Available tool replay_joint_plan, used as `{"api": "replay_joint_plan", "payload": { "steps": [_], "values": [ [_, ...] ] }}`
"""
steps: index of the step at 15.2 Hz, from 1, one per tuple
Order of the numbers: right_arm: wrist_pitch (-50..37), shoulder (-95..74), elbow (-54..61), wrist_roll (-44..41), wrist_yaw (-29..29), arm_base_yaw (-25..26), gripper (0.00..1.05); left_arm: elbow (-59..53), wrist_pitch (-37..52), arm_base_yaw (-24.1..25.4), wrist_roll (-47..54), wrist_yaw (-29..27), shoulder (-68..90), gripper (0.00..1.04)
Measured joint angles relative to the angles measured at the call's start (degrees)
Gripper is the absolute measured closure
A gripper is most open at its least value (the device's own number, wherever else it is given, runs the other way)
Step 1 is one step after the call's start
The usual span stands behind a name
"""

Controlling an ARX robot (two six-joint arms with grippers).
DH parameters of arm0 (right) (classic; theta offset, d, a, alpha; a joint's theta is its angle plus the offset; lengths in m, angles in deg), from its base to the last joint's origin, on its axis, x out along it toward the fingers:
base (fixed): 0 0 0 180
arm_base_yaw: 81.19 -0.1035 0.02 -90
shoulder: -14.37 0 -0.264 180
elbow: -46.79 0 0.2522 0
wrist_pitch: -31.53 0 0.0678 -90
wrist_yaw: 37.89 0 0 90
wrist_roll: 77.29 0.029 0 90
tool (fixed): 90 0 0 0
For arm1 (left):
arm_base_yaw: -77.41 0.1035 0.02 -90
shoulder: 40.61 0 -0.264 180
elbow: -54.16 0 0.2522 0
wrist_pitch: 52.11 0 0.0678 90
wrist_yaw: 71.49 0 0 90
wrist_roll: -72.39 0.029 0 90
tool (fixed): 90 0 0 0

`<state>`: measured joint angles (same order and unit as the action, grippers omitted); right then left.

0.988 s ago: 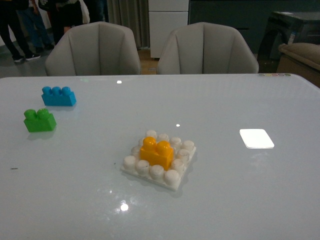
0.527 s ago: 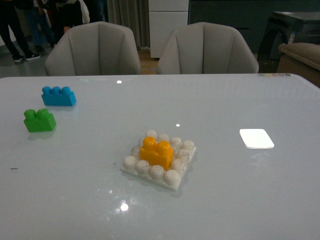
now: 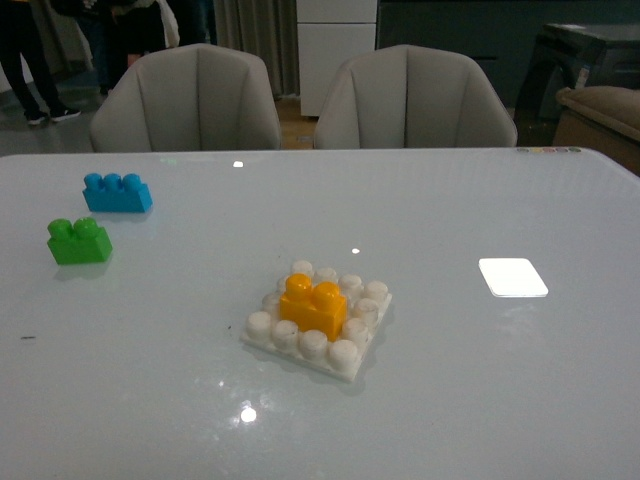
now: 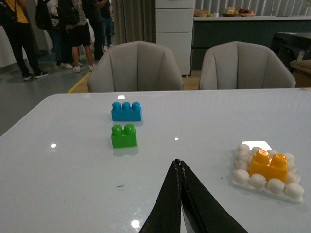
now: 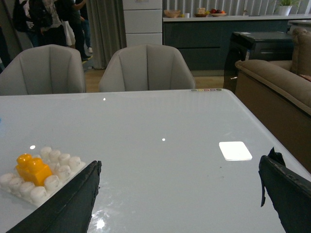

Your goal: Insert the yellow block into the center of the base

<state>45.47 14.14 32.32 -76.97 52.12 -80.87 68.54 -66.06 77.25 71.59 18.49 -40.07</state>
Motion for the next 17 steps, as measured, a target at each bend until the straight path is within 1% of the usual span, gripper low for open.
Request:
{"api": "replay_joint_plan", "payload": {
  "steps": [1, 2, 8, 9, 10, 17],
  "values": [
    [0.00, 0.00, 0.00, 0.00, 0.00, 0.00, 0.06, 0.00, 0.00, 0.00, -0.02, 0.00, 0.00, 0.95],
    [0.00, 0.00, 0.00, 0.00, 0.00, 0.00, 0.06, 0.00, 0.00, 0.00, -0.02, 0.00, 0.00, 0.84],
    [-0.02, 0.00, 0.00, 0.00, 0.00, 0.00, 0.06, 0.00, 0.00, 0.00, 0.00, 0.00, 0.00, 0.09],
    [0.00, 0.00, 0.00, 0.00, 0.00, 0.00, 0.06, 0.00, 0.00, 0.00, 0.09, 0.00, 0.00, 0.05],
    [0.00, 0.00, 0.00, 0.00, 0.00, 0.00, 0.06, 0.00, 0.00, 0.00, 0.07, 0.00, 0.00, 0.07],
    [0.00, 0.00, 0.00, 0.00, 0.00, 0.00, 0.06, 0.00, 0.00, 0.00, 0.07, 0.00, 0.00, 0.07]
  ]
}}
